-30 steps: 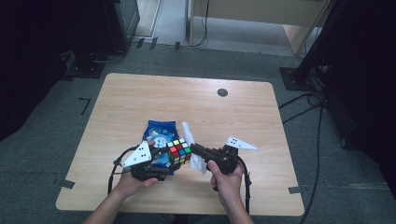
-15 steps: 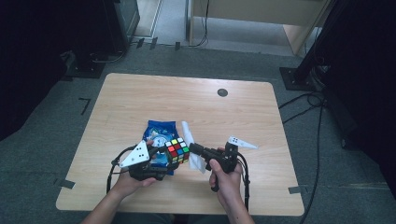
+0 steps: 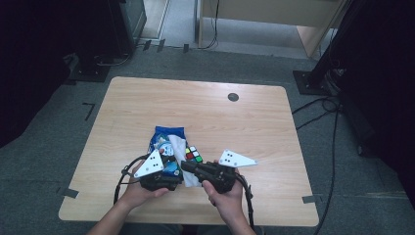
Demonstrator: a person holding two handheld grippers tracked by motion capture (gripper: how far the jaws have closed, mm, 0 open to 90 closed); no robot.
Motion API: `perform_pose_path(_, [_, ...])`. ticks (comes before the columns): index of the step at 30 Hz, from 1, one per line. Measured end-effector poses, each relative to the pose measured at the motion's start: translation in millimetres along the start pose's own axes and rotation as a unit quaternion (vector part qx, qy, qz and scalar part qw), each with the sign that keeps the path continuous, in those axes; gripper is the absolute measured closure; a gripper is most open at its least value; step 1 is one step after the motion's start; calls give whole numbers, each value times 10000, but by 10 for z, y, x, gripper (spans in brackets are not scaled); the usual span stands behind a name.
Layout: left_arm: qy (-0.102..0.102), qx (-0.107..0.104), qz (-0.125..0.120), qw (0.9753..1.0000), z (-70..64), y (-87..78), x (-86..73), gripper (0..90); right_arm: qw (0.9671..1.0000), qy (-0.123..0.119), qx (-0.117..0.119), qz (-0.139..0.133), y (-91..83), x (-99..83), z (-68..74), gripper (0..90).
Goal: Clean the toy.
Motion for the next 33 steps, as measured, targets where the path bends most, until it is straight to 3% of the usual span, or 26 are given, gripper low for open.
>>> perform_pose_path(1, [-7,-11,-21,10000,0,-7,7,343,9997,-198,-103,26,6,13,24,874])
perform_pose_path(3, [17,-84,-58,9999,-11,-21,16,343,9992,-290,-260,-64,-25,42,15,871])
perform_pose_path(5, [82,-126,-61,9999,-32,-30,18,344,9980,-208,-582,-147,-94,69,-72,869])
perform_pose_path(7, [197,-113,-29,9997,-60,-13,10,344,9963,37,-849,-130,-155,70,-182,869])
perform_pose_path(9, [277,-116,21,9995,-93,17,-6,344,9956,174,-924,-43,-158,55,-208,868])
perform_pose_path(13, [438,-148,115,9989,-148,58,-36,343,9972,-170,-702,212,-21,50,-39,861])
perform_pose_path(15, [454,-134,128,9988,-143,52,-39,343,9954,-323,-828,348,5,60,-23,860])
perform_pose_path(17, [449,-117,111,9989,-125,39,-37,343,9929,-193,-1114,365,-40,61,-120,860])
perform_pose_path(18, [432,-79,108,9990,-107,29,-36,343,9896,-136,-1393,327,-87,52,-204,859])
perform_pose_path(19, [404,-57,81,9991,-84,15,-36,343,9837,-104,-1769,318,-143,35,-284,856])
perform_pose_path(20, [366,-37,32,9993,-53,-4,-29,343,9754,-140,-2169,371,-196,10,-366,847])
perform_pose_path(21, [313,-20,-11,9995,-21,-24,-21,343,9696,-44,-2416,376,-234,-22,-445,831])
perform_pose_path(22, [258,34,-72,9996,9,-43,-12,343,9682,109,-2479,316,-253,-52,-508,795])
perform_pose_path(25, [98,96,-284,9995,82,-104,6,343,9737,-33,-2264,274,-157,-101,-575,604])
perform_pose_path(26, [48,112,-354,9993,103,-123,12,343,9763,-30,-2153,196,-127,-99,-569,573])
perform_pose_path(28, [-39,210,-437,9988,139,-151,20,343,9776,-151,-2098,116,-99,-67,-531,512])
perform_pose_path(30, [-87,300,-441,9985,166,-157,16,343,9817,-165,-1895,-61,-104,-14,-491,487])
perform_pose_path(33, [-22,501,-366,9981,147,-121,0,343,9828,-29,-1834,-225,-139,49,-420,412])
Point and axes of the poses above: each handheld gripper's, and its own axes: y roughly forward along the jaws, x roughly out of its top, z roughly to its left, the point moved 3 cm from there along y, roughly forward along the jaws, and after that the axes turned 9 degrees about -y, right-handed, at the moved point
